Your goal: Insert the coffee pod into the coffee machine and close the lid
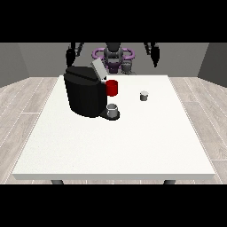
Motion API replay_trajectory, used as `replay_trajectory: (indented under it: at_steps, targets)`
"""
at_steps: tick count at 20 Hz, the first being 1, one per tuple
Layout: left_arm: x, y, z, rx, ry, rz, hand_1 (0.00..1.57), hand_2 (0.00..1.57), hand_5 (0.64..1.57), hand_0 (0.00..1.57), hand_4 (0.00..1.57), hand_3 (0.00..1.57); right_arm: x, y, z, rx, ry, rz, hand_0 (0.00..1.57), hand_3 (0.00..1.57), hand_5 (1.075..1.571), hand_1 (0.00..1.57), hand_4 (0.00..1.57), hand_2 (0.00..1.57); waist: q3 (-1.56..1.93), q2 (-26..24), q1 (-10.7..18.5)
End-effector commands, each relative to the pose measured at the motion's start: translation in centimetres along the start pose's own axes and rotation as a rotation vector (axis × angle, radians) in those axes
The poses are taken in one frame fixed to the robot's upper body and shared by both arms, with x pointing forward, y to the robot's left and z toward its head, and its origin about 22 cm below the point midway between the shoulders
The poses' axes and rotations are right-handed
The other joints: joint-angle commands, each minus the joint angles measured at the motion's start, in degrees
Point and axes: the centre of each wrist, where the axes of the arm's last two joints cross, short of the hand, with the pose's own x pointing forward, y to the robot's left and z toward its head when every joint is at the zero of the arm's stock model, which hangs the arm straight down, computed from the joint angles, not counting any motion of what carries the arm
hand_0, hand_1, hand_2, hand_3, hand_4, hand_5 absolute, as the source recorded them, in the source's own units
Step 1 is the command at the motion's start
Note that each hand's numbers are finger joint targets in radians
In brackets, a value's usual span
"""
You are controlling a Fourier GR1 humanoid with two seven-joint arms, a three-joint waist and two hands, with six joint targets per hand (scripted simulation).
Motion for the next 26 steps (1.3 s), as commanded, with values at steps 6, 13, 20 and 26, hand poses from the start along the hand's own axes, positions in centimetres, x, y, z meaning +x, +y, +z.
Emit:
replay_trajectory:
  at_steps: [6,13,20,26]
  targets:
    - [1.5,1.8,-0.9,-0.261,-0.075,-0.358,0.0,0.0,1.571,0.0,0.0,0.0,-0.2,1.4,-1.1,0.057,0.026,-0.038,0.0,0.0,1.571,0.0,0.0,0.0,-0.68,1.7,0.4]
    - [3.9,5.5,-6.4,-0.18,0.004,-0.561,0.0,0.0,1.571,0.0,0.0,0.0,3.0,3.3,-3.0,-0.001,-0.17,0.117,0.0,0.0,1.571,0.0,0.0,0.0,-0.72,9.6,-7.7]
    - [3.9,10.7,-9.0,-0.16,0.115,-0.694,0.0,0.0,1.571,0.0,0.0,0.0,5.2,5.9,-2.5,0.055,-0.204,0.083,0.0,0.0,1.571,0.0,0.0,0.0,-0.74,11.8,-11.8]
    - [1.2,11.2,-9.3,-0.229,0.115,-0.775,0.0,0.0,1.571,0.0,0.0,0.0,4.2,5.5,-2.8,0.027,-0.164,0.091,0.0,0.0,1.571,0.0,0.0,0.0,-0.73,14.4,-10.6]
